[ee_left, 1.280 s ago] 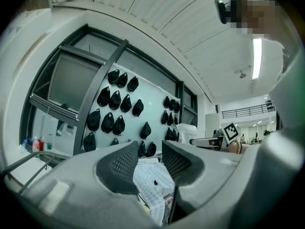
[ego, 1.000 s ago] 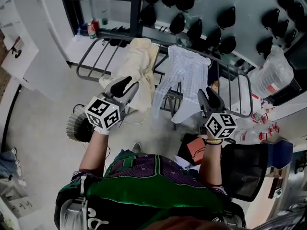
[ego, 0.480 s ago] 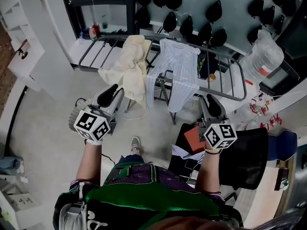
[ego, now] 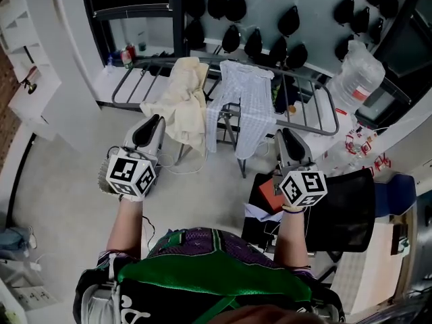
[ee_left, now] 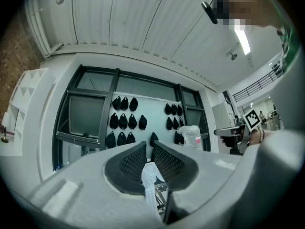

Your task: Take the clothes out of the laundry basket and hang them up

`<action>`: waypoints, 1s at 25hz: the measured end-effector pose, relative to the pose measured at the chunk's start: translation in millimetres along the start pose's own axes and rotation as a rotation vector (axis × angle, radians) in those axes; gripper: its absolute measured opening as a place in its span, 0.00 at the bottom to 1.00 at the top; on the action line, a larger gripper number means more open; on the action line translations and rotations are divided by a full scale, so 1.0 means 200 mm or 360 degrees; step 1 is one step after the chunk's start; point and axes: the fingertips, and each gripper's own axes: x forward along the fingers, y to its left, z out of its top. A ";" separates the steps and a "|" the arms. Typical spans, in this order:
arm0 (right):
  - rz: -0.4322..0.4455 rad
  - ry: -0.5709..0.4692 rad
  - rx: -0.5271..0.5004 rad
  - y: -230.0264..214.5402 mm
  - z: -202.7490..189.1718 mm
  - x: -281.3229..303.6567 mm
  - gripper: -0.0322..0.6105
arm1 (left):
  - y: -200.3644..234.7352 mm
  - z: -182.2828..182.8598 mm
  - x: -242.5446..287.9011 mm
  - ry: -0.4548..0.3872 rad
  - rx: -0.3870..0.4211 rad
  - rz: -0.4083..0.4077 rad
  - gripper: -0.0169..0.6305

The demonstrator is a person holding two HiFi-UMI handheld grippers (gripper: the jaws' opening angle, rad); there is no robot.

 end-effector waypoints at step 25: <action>-0.0177 -0.0028 0.0033 0.26 0.01 0.14 0.05 | 0.27 -0.01 -0.20 -0.0017 -0.0035 -0.0039 0.05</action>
